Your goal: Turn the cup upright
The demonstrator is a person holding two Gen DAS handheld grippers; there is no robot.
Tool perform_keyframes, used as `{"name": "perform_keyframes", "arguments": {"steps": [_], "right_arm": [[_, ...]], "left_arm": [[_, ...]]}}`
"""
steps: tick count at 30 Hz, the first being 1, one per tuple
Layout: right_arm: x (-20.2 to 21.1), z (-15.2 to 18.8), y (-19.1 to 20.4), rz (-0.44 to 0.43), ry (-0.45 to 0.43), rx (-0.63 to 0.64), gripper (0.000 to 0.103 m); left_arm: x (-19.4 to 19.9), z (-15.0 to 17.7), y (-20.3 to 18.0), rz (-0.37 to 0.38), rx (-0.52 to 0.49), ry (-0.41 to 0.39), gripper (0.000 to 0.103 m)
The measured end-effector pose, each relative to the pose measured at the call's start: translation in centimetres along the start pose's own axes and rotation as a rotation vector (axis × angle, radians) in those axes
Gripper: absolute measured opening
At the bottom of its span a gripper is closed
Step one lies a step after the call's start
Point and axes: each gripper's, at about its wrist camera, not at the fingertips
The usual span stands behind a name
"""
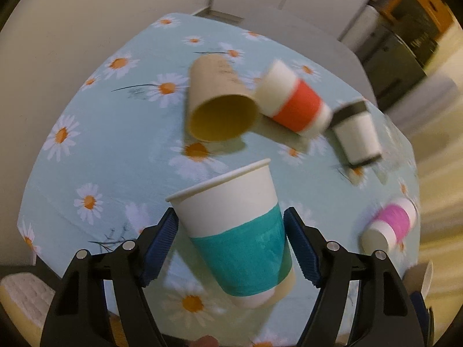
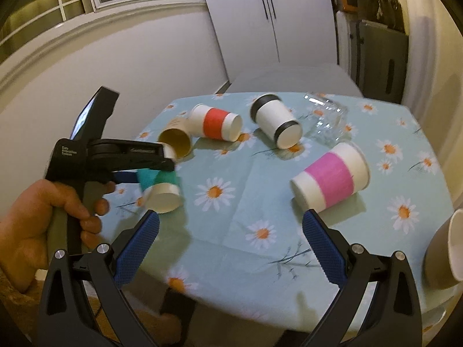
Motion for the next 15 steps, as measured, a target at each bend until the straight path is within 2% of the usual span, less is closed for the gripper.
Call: {"name": "perform_keyframes", "arguments": {"steps": [4, 9, 15], "right_arm": [[0.8, 0.4, 0.0, 0.002, 0.003, 0.009, 0.098], [1.3, 1.0, -1.0, -0.015, 0.030, -0.038, 0.098], [2.4, 2.0, -1.9, -0.021, 0.042, -0.071, 0.098]], "left_arm": [[0.8, 1.4, -2.0, 0.042, -0.088, 0.024, 0.073], [1.3, 3.4, -4.8, 0.076, -0.196, 0.050, 0.073], [0.3, 5.2, -7.8, 0.071, -0.330, 0.115, 0.073]]}}
Point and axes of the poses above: each gripper's, at about its wrist camera, not at the fingertips, and x roughly against the way its jaws point, y to its left, z to its underside, and after that the axes turned 5 degrees about x, right-handed
